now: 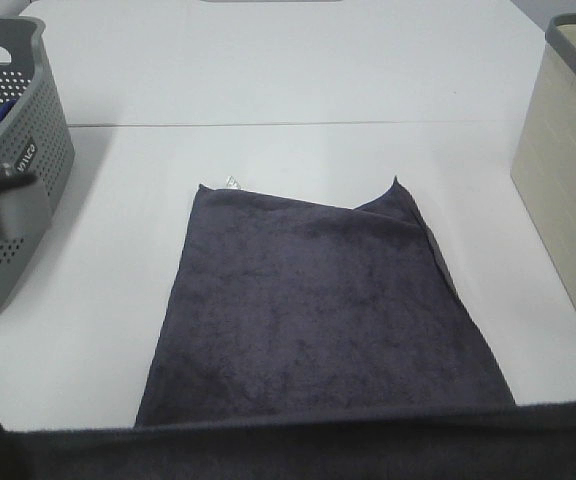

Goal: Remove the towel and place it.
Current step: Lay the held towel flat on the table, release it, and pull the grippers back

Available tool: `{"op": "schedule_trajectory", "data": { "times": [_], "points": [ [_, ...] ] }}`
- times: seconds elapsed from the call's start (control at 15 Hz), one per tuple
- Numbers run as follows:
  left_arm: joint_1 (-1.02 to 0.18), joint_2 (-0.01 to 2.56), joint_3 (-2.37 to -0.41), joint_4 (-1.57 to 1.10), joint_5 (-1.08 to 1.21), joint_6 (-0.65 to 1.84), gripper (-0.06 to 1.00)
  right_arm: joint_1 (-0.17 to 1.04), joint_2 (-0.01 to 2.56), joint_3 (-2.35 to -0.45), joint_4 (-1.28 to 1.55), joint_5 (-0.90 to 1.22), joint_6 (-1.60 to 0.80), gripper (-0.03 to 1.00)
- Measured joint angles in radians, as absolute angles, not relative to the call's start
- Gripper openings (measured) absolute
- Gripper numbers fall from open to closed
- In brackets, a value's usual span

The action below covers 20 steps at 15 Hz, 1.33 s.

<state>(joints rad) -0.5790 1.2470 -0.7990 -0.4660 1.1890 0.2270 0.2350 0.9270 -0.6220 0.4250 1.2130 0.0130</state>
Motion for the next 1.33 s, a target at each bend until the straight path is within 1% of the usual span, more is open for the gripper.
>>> {"op": "schedule_trajectory", "data": {
  "times": [0.07,0.13,0.33,0.47,0.6,1.0,1.2,1.27,1.33],
  "points": [
    [-0.629,1.315,-0.784,-0.467,1.165,0.231,0.0,0.234,0.929,-0.57,0.418,1.213,0.023,0.02],
    [-0.629,1.315,-0.784,-0.467,1.165,0.231,0.0,0.234,0.929,-0.57,0.418,1.213,0.023,0.02],
    [-0.694,1.439,-0.778,-0.463,1.113,0.254,0.0,0.231,0.982,-0.545,0.398,1.213,0.034,0.02],
    [-0.705,1.536,-0.777,-0.486,1.084,0.294,0.0,0.227,1.059,-0.52,0.395,1.213,0.025,0.02],
    [-0.705,1.572,-0.777,-0.539,1.078,0.352,0.0,0.227,1.085,-0.519,0.391,1.213,0.019,0.02],
    [-0.705,1.647,-0.777,-0.593,1.044,0.412,0.0,0.227,1.088,-0.519,0.388,1.213,0.012,0.02],
    [-0.705,1.648,-0.777,-0.614,1.042,0.428,0.0,0.227,1.088,-0.519,0.394,1.213,0.012,0.04],
    [-0.705,1.648,-0.777,-0.636,1.041,0.441,0.04,0.227,1.088,-0.519,0.397,1.213,0.011,0.06],
    [-0.705,1.648,-0.777,-0.658,1.037,0.453,0.1,0.227,1.088,-0.519,0.402,1.213,0.01,0.1]
  ]
}}
